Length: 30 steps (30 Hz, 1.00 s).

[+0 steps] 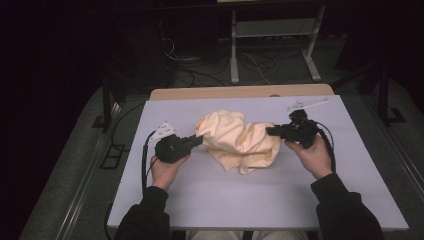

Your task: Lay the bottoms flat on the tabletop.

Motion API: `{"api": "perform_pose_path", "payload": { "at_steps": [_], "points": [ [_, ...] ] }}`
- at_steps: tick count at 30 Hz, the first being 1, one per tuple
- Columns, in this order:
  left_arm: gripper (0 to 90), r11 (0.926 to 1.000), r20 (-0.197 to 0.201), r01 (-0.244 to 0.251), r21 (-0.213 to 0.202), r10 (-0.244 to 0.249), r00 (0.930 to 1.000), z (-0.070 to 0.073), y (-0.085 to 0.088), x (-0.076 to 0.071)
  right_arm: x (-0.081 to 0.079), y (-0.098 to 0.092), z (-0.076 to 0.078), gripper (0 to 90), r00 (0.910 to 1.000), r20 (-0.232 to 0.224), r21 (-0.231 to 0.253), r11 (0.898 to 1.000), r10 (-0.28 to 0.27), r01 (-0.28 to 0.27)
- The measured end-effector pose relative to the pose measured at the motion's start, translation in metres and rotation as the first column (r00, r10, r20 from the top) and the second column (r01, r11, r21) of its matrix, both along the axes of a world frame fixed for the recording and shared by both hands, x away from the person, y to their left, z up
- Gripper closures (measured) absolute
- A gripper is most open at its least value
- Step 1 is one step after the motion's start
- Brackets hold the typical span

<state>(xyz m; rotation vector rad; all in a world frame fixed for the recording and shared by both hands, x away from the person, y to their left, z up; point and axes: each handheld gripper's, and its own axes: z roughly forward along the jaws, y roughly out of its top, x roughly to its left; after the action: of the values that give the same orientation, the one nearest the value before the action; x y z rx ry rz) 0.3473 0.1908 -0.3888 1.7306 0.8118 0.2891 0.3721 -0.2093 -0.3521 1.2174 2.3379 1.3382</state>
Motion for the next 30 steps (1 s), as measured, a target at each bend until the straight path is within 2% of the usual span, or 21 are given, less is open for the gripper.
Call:
{"api": "perform_pose_path", "payload": {
  "at_steps": [3, 6, 10, 14, 19, 23, 26, 30],
  "points": [
    [81.4, 1.0000, 0.001, -0.005, -0.005, 0.005, 1.0000, 0.006, -0.001, 0.007, 0.002, -0.024, 0.007, 81.5, 0.9981, 0.010, 0.058, 0.997, -0.060, 0.059],
    [81.4, 0.9999, 0.013, 0.010, -0.012, -0.010, 0.9999, 0.014, -0.008, 0.012, 0.004, -0.041, 0.009, 81.5, 0.9963, -0.003, 0.118, 0.989, -0.085, 0.085],
    [81.4, 0.9998, 0.040, 0.016, 0.008, -0.016, 0.9991, 0.033, -0.017, 0.018, 0.005, -0.043, 0.010, 81.5, 0.9934, 0.013, 0.086, 0.990, -0.114, 0.112],
    [81.4, 0.9994, 0.076, 0.018, 0.029, -0.020, 0.9969, 0.062, -0.020, 0.025, 0.006, -0.044, 0.015, 81.5, 0.9934, 0.021, 0.088, 0.990, -0.113, 0.110],
    [81.5, 0.9974, 0.115, 0.013, 0.071, -0.021, 0.9932, 0.090, -0.025, 0.029, 0.006, -0.041, 0.028, 81.4, 0.9927, 0.048, 0.097, 0.990, -0.110, 0.105],
    [81.4, 0.9976, 0.148, 0.009, 0.069, -0.019, 0.9889, 0.107, -0.029, 0.030, 0.012, -0.041, 0.043, 81.4, 0.9920, 0.056, 0.102, 0.989, -0.113, 0.107],
    [81.5, 0.9975, 0.174, 0.007, 0.071, -0.020, 0.9846, 0.120, -0.030, 0.029, 0.018, -0.042, 0.055, 81.3, 0.9918, 0.058, 0.125, 0.987, -0.114, 0.106],
    [81.5, 0.9963, 0.203, 0.008, 0.085, -0.025, 0.9788, 0.135, -0.029, 0.024, 0.025, -0.038, 0.062, 81.3, 0.9917, 0.056, 0.144, 0.984, -0.115, 0.106]
  ]
}}
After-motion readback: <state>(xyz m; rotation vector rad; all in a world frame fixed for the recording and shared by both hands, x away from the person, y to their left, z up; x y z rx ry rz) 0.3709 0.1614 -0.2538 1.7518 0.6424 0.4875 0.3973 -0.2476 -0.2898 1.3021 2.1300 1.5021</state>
